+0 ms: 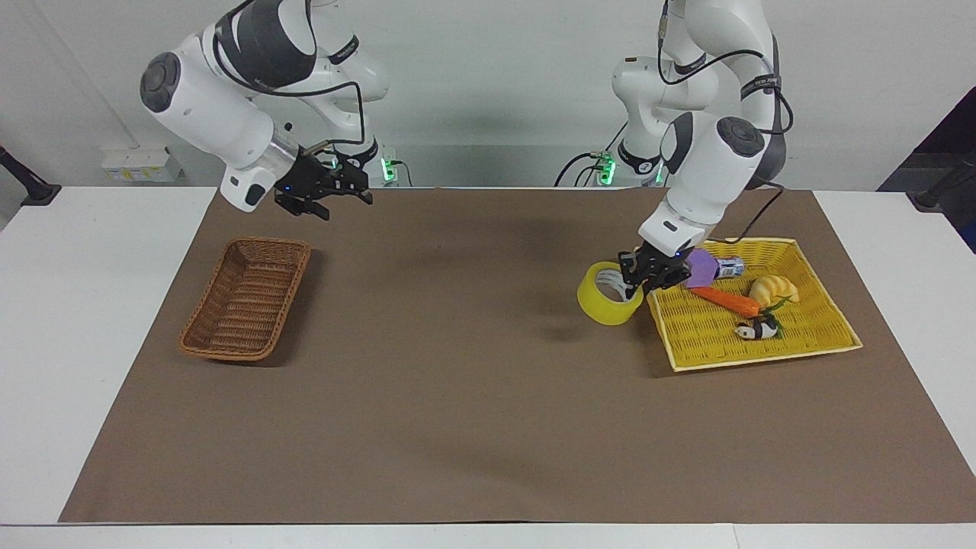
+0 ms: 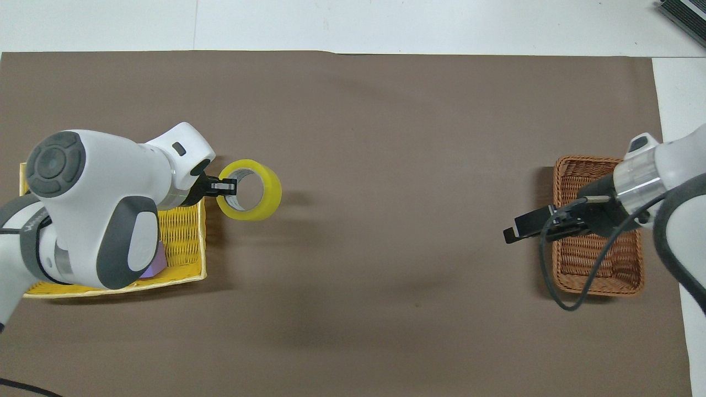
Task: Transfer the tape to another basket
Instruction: 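Lift the tape with the left gripper while the right gripper reaches toward it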
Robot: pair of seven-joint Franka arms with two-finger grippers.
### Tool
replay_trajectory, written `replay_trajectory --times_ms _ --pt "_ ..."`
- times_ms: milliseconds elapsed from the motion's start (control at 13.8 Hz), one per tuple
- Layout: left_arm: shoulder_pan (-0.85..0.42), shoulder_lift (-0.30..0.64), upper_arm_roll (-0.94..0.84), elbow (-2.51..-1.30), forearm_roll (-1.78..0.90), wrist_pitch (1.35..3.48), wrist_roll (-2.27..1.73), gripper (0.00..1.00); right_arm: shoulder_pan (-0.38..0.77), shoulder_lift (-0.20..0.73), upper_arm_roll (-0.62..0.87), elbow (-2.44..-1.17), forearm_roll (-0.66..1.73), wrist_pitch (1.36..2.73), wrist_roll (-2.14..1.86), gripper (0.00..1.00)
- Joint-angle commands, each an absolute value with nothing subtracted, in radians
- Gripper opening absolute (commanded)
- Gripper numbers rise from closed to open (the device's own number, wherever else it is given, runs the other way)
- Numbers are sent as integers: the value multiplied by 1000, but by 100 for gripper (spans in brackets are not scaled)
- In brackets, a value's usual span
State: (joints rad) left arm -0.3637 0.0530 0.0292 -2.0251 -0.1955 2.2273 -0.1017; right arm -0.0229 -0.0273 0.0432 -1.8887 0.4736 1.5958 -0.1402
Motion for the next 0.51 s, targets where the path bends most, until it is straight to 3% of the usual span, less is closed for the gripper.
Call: replay_trajectory --times_ms 0,436 --pt "-449 20 44 -2033 -218 2226 -190 0 6 18 40 -1957 551 1684 -232 100" --pt "-577 40 46 -2039 -229 2266 -322 0 94 142 40 -1989 821 1761 -303 100"
